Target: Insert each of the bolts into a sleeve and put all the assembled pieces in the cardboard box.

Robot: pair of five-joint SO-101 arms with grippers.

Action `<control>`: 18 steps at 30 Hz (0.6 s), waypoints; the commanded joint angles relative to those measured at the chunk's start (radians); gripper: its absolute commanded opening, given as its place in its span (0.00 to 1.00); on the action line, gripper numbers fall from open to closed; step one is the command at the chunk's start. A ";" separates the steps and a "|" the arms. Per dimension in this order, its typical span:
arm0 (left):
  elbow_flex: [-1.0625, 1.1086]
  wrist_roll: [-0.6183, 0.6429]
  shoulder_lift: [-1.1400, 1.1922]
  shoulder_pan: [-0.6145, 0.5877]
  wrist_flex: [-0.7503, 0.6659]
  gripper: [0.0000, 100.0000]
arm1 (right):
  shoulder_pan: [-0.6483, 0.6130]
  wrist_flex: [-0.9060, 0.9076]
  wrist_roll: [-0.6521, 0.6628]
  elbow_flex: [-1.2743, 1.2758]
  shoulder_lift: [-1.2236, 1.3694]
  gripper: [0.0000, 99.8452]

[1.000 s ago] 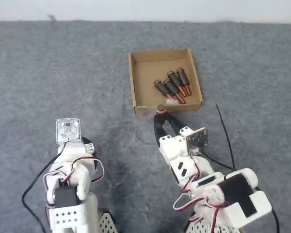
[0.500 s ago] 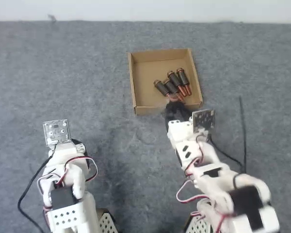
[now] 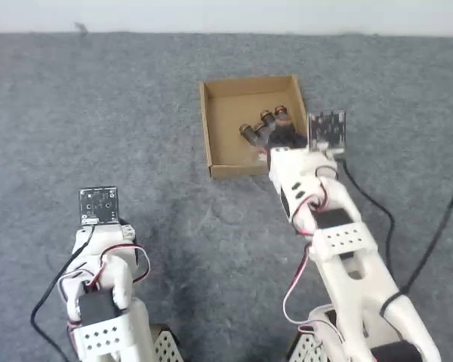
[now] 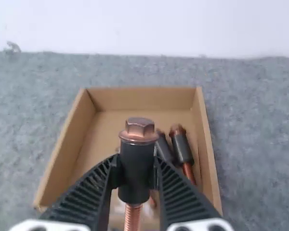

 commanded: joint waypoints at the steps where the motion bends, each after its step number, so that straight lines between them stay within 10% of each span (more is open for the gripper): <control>1: -0.012 -0.009 -0.021 -0.008 0.006 0.01 | 0.033 0.111 -0.012 -0.222 0.038 0.01; 18: -0.012 -0.011 -0.021 -0.008 0.018 0.01 | 0.085 0.607 0.072 -1.088 0.748 0.01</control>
